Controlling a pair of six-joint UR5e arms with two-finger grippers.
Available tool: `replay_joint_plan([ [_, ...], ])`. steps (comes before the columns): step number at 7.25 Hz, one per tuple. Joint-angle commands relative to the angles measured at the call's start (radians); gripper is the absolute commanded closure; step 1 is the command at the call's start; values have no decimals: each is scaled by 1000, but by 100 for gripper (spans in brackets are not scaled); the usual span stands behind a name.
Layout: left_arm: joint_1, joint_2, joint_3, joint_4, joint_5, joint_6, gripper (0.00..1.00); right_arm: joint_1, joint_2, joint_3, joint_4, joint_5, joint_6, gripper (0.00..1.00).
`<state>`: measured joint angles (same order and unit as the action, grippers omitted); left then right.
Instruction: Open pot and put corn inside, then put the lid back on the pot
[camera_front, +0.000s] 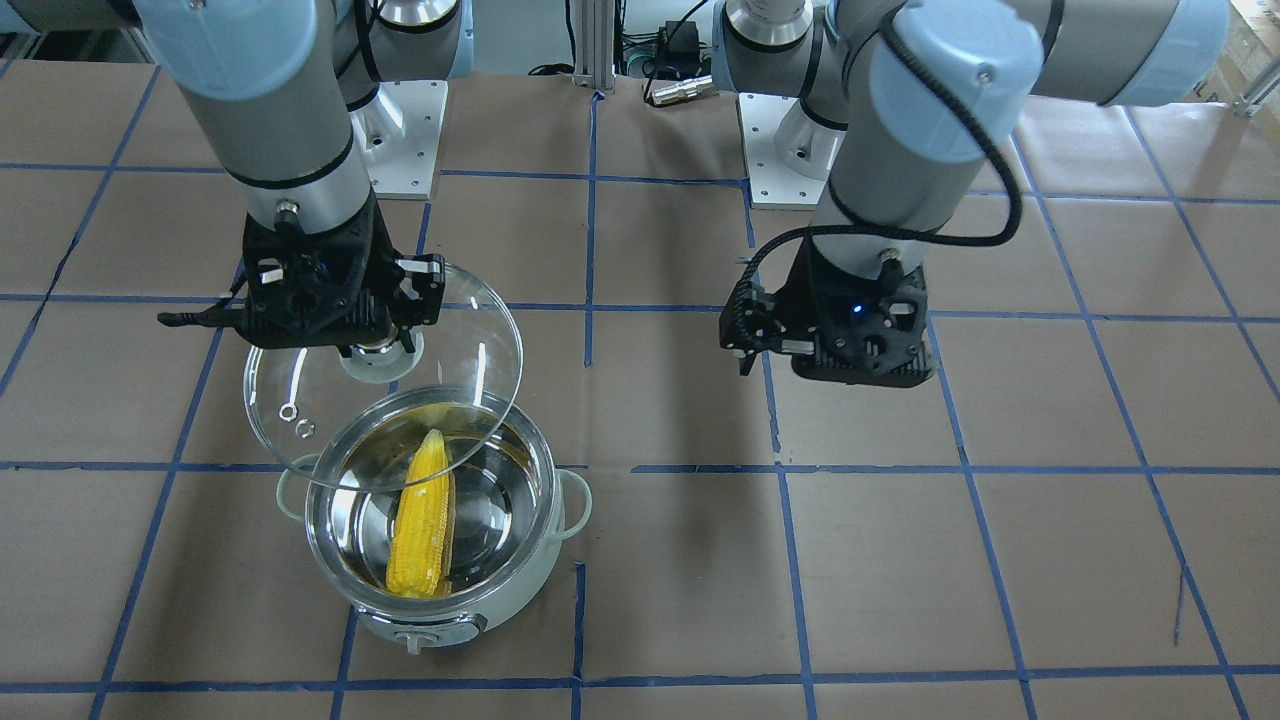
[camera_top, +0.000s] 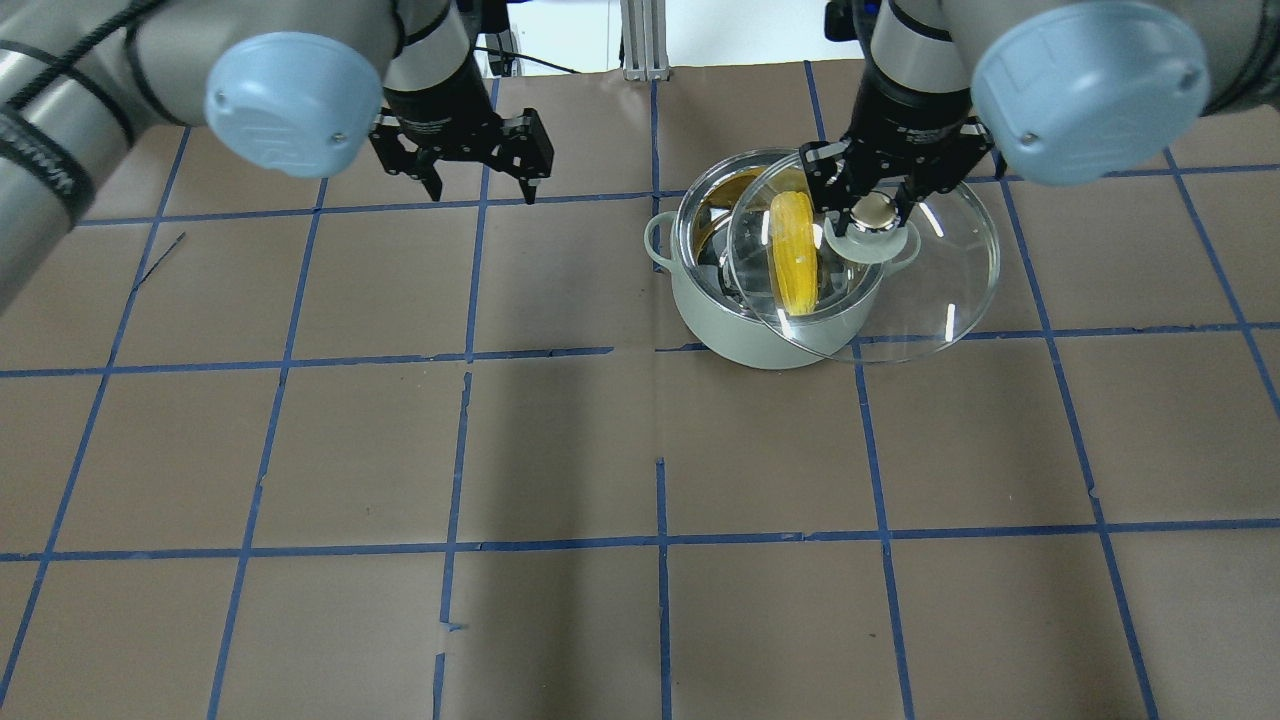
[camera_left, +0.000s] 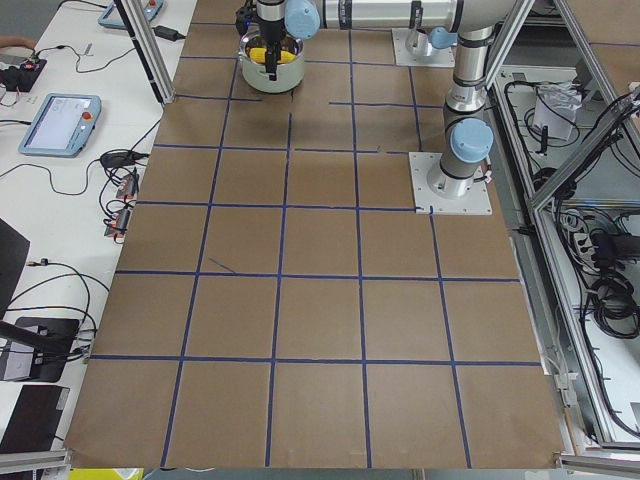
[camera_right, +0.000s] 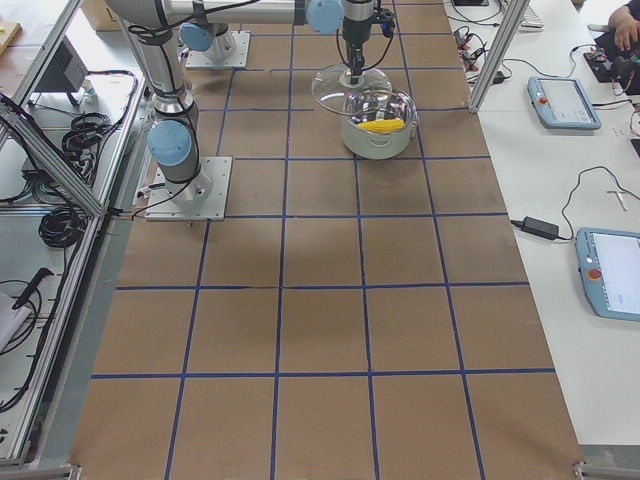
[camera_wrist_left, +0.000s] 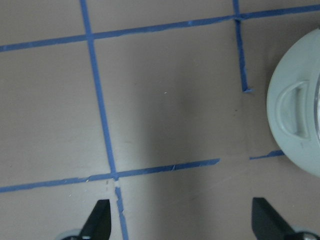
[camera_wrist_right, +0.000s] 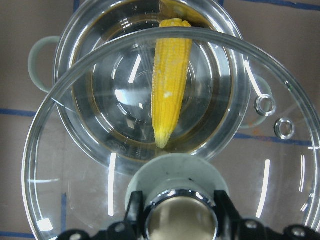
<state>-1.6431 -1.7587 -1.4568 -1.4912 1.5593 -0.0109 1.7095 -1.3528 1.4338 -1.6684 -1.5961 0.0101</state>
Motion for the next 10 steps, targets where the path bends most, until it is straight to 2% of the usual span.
replay_joint_plan([
  [1,67,85,-5,-107,72,21,0,9,122,-87,-16,2,-5,49],
  [4,85,104,-8,-118,53,34,0,9,164,-87,-72,4,-9,49],
  [10,82,73,-14,-107,59,28,0,22,187,-72,-88,7,-10,49],
])
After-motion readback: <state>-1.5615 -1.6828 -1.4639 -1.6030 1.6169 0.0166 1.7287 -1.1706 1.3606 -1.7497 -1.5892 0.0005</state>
